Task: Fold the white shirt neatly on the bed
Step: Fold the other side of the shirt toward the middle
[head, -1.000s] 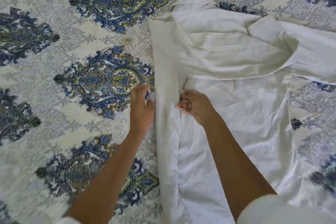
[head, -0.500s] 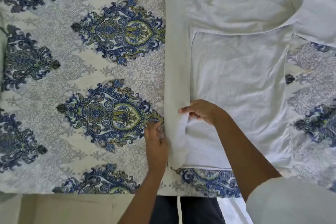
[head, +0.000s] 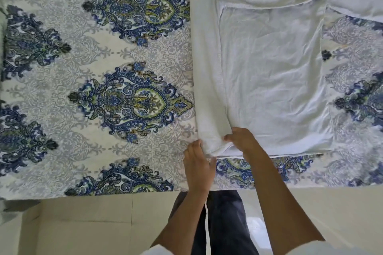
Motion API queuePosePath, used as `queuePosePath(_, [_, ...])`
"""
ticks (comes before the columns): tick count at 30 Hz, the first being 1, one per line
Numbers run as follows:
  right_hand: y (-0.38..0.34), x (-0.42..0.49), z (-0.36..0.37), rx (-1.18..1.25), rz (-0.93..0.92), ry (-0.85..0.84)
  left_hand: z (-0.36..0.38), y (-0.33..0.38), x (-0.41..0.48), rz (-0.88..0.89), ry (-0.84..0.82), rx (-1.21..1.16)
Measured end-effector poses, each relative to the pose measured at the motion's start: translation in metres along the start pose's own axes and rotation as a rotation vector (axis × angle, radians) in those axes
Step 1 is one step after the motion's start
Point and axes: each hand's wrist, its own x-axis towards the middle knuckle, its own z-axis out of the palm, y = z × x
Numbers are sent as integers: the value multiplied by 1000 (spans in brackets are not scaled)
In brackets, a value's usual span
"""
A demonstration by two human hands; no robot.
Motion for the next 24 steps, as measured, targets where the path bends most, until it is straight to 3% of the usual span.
queuePosePath(6, [25, -3, 11, 174, -33, 54, 7, -9, 4, 66, 151, 45])
queuePosePath(11, [34, -2, 17, 304, 30, 43, 7, -23, 2, 79, 161, 65])
queuePosePath(14, [40, -1, 23, 167, 36, 79, 8, -21, 0, 90, 184, 103])
queuePosePath(19, [30, -4, 18, 0, -122, 262, 6, -30, 7, 365, 129, 452])
queuePosePath(24, [36, -3, 5, -216, -85, 276, -2, -34, 12, 381, 72, 598])
